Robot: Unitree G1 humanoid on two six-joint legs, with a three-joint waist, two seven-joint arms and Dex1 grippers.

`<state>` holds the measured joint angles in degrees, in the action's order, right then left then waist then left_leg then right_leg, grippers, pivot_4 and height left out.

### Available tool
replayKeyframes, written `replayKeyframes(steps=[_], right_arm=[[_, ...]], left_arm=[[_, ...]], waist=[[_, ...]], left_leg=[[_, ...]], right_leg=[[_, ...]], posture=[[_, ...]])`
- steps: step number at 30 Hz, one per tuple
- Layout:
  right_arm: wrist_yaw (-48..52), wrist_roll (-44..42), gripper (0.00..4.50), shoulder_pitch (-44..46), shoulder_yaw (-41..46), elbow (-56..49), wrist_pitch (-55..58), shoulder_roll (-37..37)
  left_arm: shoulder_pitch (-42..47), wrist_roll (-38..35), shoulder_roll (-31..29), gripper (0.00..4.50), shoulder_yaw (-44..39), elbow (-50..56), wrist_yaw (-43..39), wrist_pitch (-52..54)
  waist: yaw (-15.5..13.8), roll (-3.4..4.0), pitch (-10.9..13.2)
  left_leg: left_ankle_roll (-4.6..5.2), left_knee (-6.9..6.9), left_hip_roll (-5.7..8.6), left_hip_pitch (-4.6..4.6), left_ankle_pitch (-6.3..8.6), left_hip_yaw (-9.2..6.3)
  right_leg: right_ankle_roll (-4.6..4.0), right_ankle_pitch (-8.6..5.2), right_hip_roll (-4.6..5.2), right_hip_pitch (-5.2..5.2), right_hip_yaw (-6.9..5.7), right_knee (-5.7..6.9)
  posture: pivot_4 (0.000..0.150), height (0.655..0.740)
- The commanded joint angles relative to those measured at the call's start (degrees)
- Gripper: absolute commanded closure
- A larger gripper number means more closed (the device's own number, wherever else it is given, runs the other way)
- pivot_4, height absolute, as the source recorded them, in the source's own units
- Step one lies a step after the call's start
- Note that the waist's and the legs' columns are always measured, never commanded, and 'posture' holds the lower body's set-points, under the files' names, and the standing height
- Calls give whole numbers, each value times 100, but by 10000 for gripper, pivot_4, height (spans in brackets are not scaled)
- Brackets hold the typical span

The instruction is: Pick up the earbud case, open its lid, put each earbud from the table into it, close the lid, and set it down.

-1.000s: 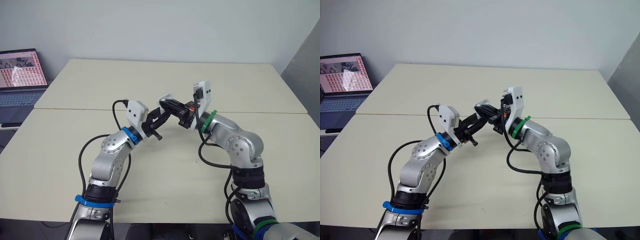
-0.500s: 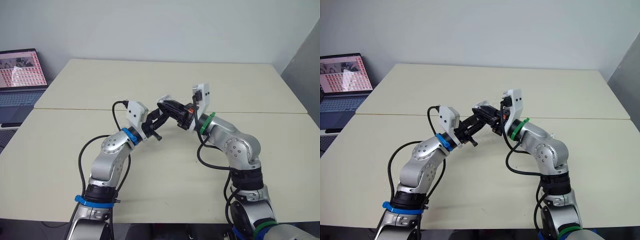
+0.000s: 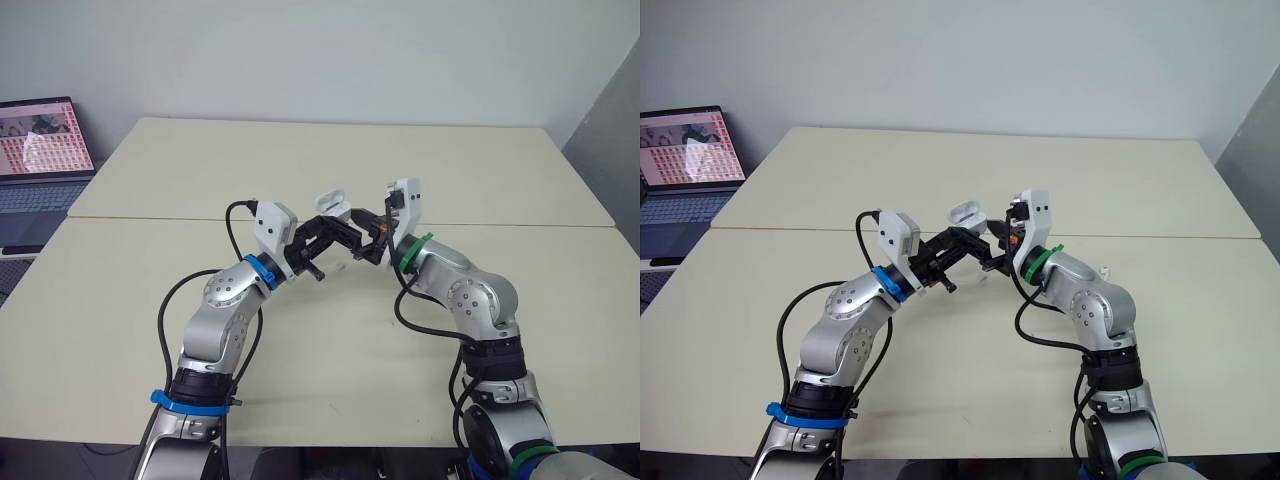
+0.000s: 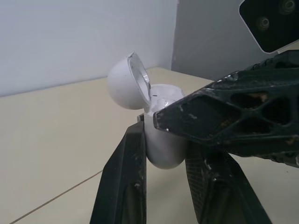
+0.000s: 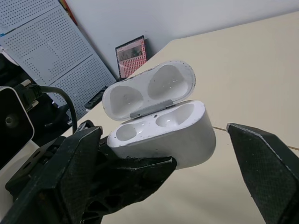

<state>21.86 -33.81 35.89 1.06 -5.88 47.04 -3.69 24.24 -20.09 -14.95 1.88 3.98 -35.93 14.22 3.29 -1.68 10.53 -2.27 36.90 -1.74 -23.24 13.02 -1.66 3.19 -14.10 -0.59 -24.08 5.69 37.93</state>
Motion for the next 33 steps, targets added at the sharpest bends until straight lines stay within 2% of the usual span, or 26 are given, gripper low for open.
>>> replayKeyframes(steps=[1,5,8,12,14,18,21,24,28,33], right_arm=[[-13,-110,204,78,136,-170,-97,5],[-13,-336,204,120,279,-237,-71,63],[75,-936,204,213,634,-386,190,32],[175,-1623,204,379,1094,-553,643,-420],[328,-1687,204,455,1152,-513,781,-838],[1006,-921,204,320,593,-268,450,-1982],[1963,-70,204,59,-94,91,-278,-2938],[2680,778,204,-76,-702,655,-1255,-3496],[3270,1621,204,-25,-1206,1458,-2404,-3660],[3343,2126,204,268,-1288,2340,-2956,-3388]], left_arm=[[46,-54,-12,37481,-42,223,-48,-107],[24,-41,-34,37481,-51,204,-48,-88],[-28,-38,-119,37481,-153,164,-18,-52],[-230,-147,-414,37481,-425,205,-73,32],[-353,-173,-588,37481,-565,239,-118,58],[-571,-216,-815,37481,-722,368,-196,110],[-739,-269,-910,37481,-752,541,-230,186],[-856,-296,-944,37481,-753,677,-223,232],[-898,-301,-937,37481,-745,781,-176,289],[-979,-308,-941,37481,-774,901,-96,320]], waist=[[0,0,0],[0,0,0],[1,0,0],[1,1,1],[3,2,1],[-1,2,1],[-10,1,1],[-5,0,2],[12,0,3],[16,0,3]], left_leg=[[0,0,0,0,0,0],[0,0,0,0,0,0],[0,0,0,-2,0,-1],[1,-2,0,-2,0,-1],[0,-2,0,-2,0,-1],[1,-3,1,-3,0,1],[1,-6,1,-7,1,5],[1,-9,2,-9,1,13],[1,-8,0,-7,1,14],[1,-5,0,-2,1,15]], right_leg=[[0,0,0,0,0,0],[0,0,0,0,-1,0],[0,0,0,0,-1,-1],[0,0,0,0,-1,-3],[-1,-1,0,-1,-1,-4],[-1,-2,2,0,-2,-13],[0,-2,5,0,-1,-24],[1,-1,7,-1,3,-30],[2,-1,5,-3,4,-28],[2,0,4,-1,7,-20]], posture=[[1500,7400],[1500,7400],[1500,7400],[1500,7400],[1500,7400],[1500,7400],[1500,7400],[1500,7400],[1500,7400],[1500,7400]])
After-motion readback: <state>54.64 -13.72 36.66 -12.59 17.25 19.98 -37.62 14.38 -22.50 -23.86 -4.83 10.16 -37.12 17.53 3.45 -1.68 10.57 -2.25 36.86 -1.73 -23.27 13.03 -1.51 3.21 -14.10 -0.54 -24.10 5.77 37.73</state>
